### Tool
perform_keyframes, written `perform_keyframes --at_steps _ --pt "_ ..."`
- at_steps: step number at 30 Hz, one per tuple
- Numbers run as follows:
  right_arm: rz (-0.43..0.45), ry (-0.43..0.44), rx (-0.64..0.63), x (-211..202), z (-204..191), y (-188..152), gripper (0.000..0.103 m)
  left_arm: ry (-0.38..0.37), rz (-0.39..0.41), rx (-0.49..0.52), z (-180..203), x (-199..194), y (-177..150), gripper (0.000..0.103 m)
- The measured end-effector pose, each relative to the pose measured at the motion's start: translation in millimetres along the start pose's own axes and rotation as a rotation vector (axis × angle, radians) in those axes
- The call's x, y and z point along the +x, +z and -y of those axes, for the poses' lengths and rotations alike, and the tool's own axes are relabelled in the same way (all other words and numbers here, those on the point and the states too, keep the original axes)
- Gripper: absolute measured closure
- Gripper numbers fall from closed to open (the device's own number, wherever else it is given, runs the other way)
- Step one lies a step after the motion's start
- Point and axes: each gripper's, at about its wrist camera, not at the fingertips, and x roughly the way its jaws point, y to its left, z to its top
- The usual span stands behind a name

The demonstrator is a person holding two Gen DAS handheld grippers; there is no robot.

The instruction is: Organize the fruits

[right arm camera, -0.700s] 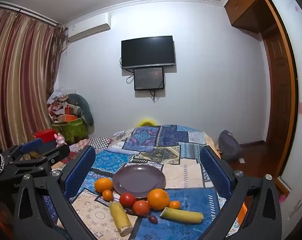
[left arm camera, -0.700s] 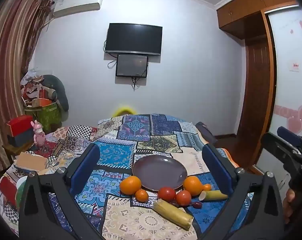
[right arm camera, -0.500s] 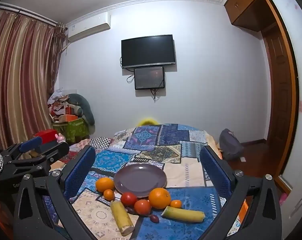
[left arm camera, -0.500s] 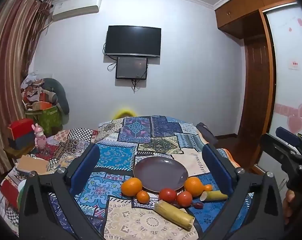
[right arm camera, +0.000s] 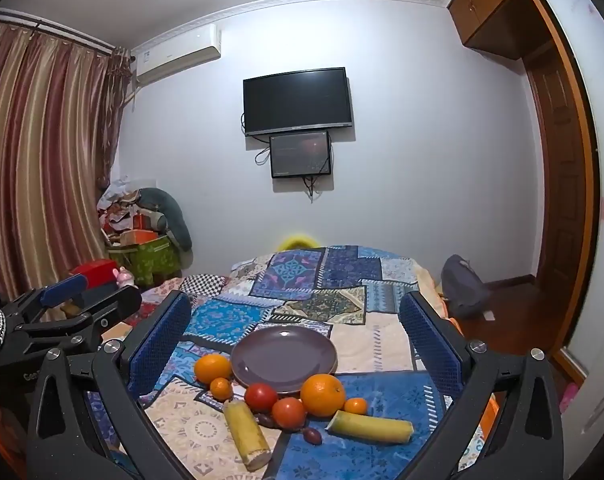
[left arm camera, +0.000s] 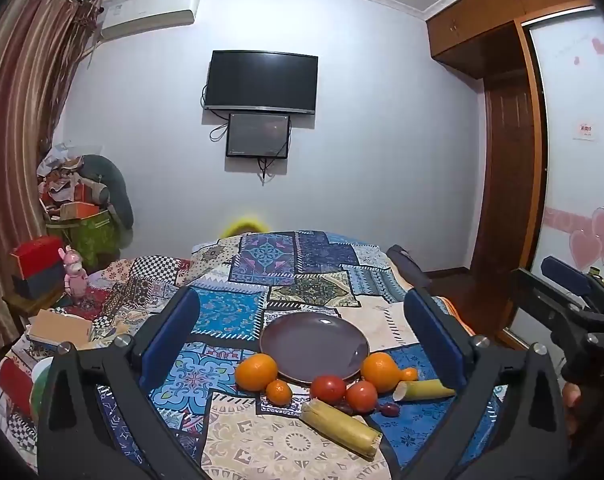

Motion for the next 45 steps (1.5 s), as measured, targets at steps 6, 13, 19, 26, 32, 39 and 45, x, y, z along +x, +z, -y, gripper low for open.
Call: perform_keyframes --at_steps 6,13,19,26,32,39,45 --pt "0.003 0.006 -0.001 1.3 -2.3 -3.1 0.0 0.003 0.004 0.007 0.9 -1.5 0.6 0.0" --pt "0.003 0.008 0.0 1.6 -3.3 -2.9 0.0 0.002 0.005 0.003 1.7 -1.4 0.2 0.0" --pt "0.004 0.007 0.002 0.4 -2.2 -2.0 0.0 0.003 0.007 0.002 1.4 -1.7 -0.1 0.0" --pt "0.006 0.004 0.004 -0.9 -2.0 -1.2 0.0 0.005 0.006 0.003 1.2 -1.4 -0.3 0.0" --pt "0.006 0.006 0.004 -1.5 -1.1 -1.1 0.0 0.004 0.005 0.004 1.4 -1.4 -0.2 0.0" --pt "0.007 0.007 0.005 -2.4 -0.8 -0.9 0.0 0.009 0.008 0.009 2.0 -1.3 -2.0 0.0" --pt "0.008 0.006 0.005 -2.7 -1.2 -0.3 0.0 0.011 0.008 0.011 1.9 -1.5 -2.3 0.0"
